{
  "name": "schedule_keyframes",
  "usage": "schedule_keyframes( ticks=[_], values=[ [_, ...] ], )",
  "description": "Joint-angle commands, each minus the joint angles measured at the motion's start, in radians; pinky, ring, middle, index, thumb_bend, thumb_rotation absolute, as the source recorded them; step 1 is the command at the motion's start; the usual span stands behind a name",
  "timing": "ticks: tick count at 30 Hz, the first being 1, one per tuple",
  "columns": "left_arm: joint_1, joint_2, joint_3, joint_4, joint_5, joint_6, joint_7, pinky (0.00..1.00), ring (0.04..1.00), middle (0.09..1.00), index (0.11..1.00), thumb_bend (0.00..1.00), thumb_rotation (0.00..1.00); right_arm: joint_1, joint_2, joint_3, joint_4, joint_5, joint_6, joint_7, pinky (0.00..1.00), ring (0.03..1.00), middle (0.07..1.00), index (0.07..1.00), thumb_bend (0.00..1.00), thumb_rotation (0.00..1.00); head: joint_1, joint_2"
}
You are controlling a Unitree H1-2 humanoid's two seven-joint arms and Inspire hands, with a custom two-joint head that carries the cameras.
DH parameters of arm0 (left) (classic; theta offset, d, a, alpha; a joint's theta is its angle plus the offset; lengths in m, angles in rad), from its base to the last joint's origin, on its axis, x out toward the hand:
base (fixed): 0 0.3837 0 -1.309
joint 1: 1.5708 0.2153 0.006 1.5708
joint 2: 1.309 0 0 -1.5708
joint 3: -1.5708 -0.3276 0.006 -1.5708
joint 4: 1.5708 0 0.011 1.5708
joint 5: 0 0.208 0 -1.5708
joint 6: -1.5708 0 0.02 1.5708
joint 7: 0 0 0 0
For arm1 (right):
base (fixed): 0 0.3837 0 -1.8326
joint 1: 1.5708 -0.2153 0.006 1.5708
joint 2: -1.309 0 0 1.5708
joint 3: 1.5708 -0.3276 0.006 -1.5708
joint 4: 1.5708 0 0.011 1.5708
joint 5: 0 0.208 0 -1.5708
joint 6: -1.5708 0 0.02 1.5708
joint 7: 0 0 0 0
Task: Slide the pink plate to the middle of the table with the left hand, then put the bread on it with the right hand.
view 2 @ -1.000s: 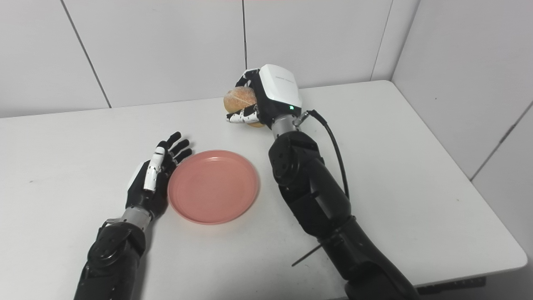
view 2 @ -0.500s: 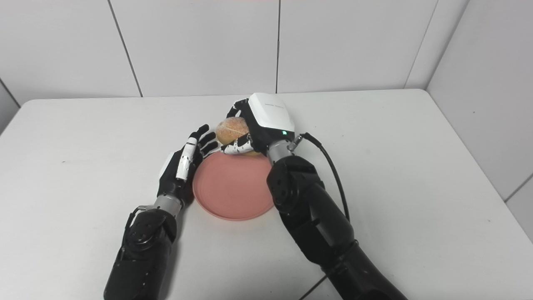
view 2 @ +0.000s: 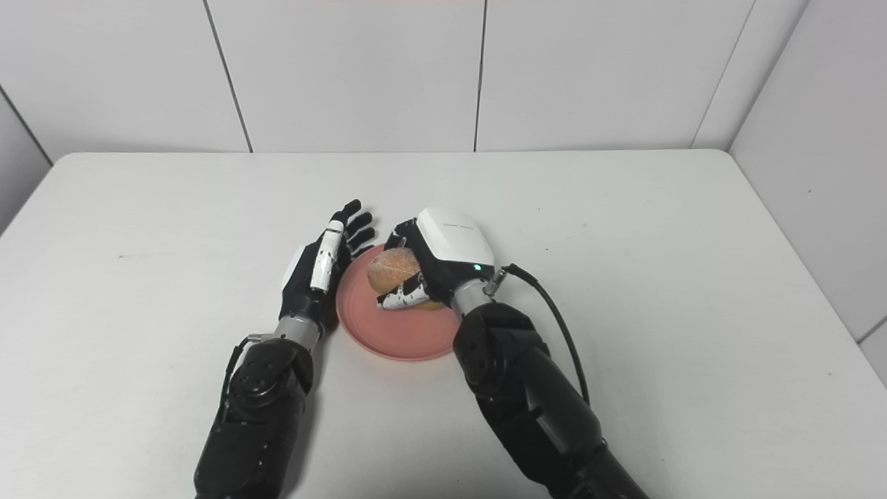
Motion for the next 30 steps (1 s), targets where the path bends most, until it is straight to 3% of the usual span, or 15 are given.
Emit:
schedule_keyframes(
  ticks=[1, 8, 12, 15, 20, 22, 23, 24, 30],
  values=[
    [-0.006, -0.014, 0.0, -0.002, 0.004, 0.017, 0.004, 0.87, 0.896, 0.898, 0.878, 0.33, 1.0, -0.028, 0.004, 0.003, -0.035, -0.021, -0.011, -0.003, 0.33, 0.422, 0.496, 0.493, 0.49, 0.14, 0.003, 0.004],
    [-0.004, -0.015, -0.002, -0.012, 0.007, 0.018, 0.002, 0.86, 0.894, 0.902, 0.881, 0.32, 1.0, -0.015, -0.005, 0.032, -0.004, -0.041, -0.029, 0.003, 0.31, 0.392, 0.458, 0.491, 0.49, 0.14, 0.007, 0.014],
    [-0.005, -0.012, -0.004, -0.016, 0.008, 0.028, -0.001, 0.87, 0.899, 0.905, 0.887, 0.32, 1.0, -0.012, -0.01, 0.045, 0.001, -0.055, -0.028, 0.012, 0.36, 0.444, 0.503, 0.492, 0.5, 0.15, 0.006, 0.014],
    [-0.005, -0.009, -0.004, -0.016, 0.008, 0.03, -0.004, 0.87, 0.903, 0.909, 0.895, 0.32, 1.0, -0.01, -0.008, 0.045, -0.001, -0.056, -0.023, 0.02, 0.32, 0.389, 0.461, 0.489, 0.5, 0.15, 0.006, 0.014],
    [-0.005, -0.008, -0.005, -0.017, 0.012, 0.033, -0.002, 0.87, 0.901, 0.908, 0.895, 0.33, 1.0, -0.01, -0.014, 0.043, -0.019, -0.052, -0.023, 0.042, 0.32, 0.394, 0.466, 0.488, 0.51, 0.15, 0.005, 0.015],
    [-0.005, -0.008, -0.006, -0.019, 0.016, 0.031, 0.0, 0.87, 0.889, 0.9, 0.886, 0.33, 1.0, -0.017, -0.024, 0.041, -0.039, -0.044, -0.014, 0.079, 0.37, 0.485, 0.557, 0.493, 0.51, 0.16, 0.004, 0.016],
    [-0.005, -0.008, -0.006, -0.02, 0.015, 0.031, 0.0, 0.85, 0.886, 0.897, 0.885, 0.33, 1.0, -0.021, -0.028, 0.039, -0.049, -0.038, -0.011, 0.098, 0.45, 0.575, 0.635, 0.617, 0.66, 0.27, 0.004, 0.016],
    [-0.005, -0.007, -0.006, -0.016, 0.015, 0.025, -0.001, 0.84, 0.886, 0.897, 0.886, 0.33, 1.0, -0.025, -0.035, 0.037, -0.061, -0.032, -0.009, 0.121, 0.49, 0.619, 0.678, 0.67, 0.73, 0.32, 0.002, 0.016],
    [-0.01, -0.002, -0.01, -0.003, 0.018, 0.012, -0.005, 0.84, 0.888, 0.9, 0.891, 0.32, 1.0, -0.042, -0.07, 0.028, -0.122, -0.005, -0.003, 0.247, 0.61, 0.749, 0.813, 0.813, 0.82, 0.38, 0.002, 0.016]
  ],
)
